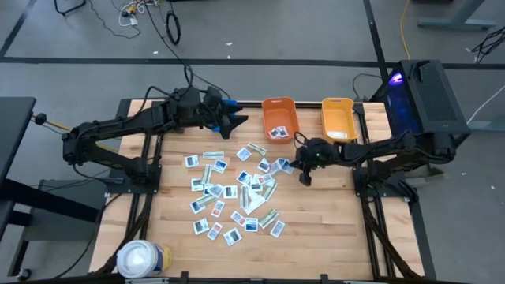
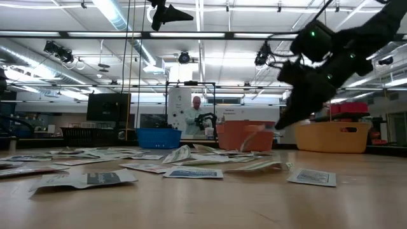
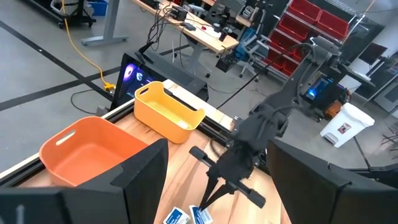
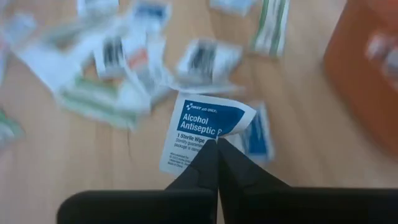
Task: Pick & Place First Aid Supplies
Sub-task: Put the alcohol pad into the black bin
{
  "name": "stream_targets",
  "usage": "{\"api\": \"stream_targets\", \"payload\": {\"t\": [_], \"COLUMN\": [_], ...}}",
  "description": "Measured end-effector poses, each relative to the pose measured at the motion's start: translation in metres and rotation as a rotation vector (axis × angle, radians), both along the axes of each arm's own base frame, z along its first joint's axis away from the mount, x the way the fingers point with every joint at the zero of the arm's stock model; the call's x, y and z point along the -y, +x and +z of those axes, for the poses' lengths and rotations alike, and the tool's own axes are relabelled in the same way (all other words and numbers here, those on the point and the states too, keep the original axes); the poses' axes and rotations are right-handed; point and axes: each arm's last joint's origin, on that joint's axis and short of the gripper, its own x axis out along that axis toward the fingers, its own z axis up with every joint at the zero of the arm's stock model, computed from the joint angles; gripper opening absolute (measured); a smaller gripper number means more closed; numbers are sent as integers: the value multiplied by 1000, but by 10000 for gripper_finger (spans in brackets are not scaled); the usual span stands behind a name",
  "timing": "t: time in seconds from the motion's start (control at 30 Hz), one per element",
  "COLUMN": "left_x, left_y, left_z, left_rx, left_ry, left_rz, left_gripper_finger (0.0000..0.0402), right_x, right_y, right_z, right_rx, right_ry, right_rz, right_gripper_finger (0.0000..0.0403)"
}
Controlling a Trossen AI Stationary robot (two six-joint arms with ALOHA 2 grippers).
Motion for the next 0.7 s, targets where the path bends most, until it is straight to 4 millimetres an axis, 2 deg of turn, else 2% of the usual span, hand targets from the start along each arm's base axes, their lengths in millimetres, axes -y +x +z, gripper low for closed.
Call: {"api": "stream_targets", "payload": {"t": [0.7], "left_x": [0], "left_y": [0], "left_z": [0], "left_rx": [24], "left_ry": [-65], "left_rz": [14], "left_gripper_finger": [273], "right_x": [15], "right_y": [36], "right_z": [138], "right_rx": [410], "right_ry": [-287], "right_rz": [-218], "right_gripper_finger": [0]}}
